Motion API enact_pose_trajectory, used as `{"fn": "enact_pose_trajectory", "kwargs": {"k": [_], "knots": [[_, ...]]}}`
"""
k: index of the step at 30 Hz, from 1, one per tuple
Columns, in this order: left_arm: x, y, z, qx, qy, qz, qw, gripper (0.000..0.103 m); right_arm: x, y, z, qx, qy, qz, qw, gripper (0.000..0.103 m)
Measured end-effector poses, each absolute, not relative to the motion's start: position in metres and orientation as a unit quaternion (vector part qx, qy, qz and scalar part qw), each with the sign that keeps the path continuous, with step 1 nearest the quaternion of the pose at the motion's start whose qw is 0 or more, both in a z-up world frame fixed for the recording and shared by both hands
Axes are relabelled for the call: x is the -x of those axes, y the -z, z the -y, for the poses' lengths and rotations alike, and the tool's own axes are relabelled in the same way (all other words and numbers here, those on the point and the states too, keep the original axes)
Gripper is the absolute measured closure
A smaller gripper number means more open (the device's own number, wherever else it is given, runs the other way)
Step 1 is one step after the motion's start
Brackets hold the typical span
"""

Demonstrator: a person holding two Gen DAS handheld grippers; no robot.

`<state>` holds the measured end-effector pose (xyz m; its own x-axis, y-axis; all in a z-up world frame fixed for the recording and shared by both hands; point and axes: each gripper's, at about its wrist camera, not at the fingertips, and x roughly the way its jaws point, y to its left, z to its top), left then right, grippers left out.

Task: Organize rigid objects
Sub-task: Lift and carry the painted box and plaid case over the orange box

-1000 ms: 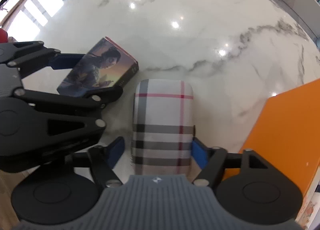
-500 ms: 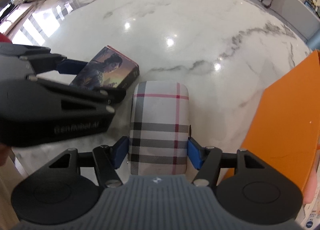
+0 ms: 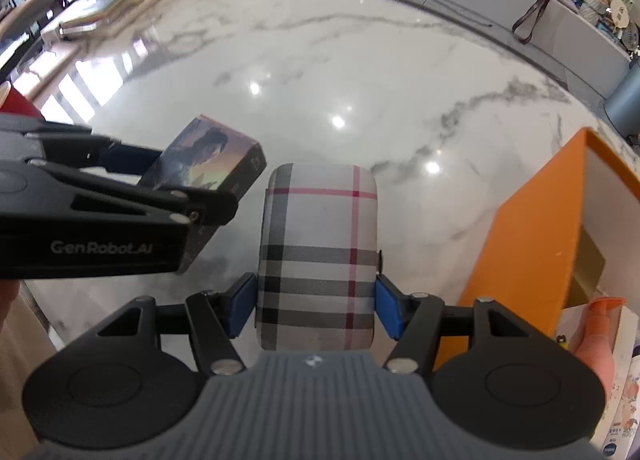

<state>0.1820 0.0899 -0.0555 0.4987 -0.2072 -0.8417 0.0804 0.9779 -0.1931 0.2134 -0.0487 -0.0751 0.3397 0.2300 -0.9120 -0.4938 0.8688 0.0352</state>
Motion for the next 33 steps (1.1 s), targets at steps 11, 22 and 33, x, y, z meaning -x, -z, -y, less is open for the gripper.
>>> {"fn": "enact_pose_trajectory", "kwargs": {"k": [11, 22, 33], "knots": [[-0.169, 0.0, -0.082, 0.078, 0.091, -0.446, 0.887, 0.038, -0.202, 0.007, 0.075, 0.077, -0.218, -0.462, 0.856, 0.04], [-0.16, -0.052, -0.026, 0.074, 0.161, -0.402, 0.898, 0.037, -0.171, -0.043, 0.157, 0.018, -0.151, -0.407, 0.901, 0.04], [-0.165, -0.042, 0.074, 0.029, 0.256, -0.42, 0.87, 0.038, -0.145, -0.021, 0.253, -0.057, -0.061, -0.426, 0.901, 0.04]]}}
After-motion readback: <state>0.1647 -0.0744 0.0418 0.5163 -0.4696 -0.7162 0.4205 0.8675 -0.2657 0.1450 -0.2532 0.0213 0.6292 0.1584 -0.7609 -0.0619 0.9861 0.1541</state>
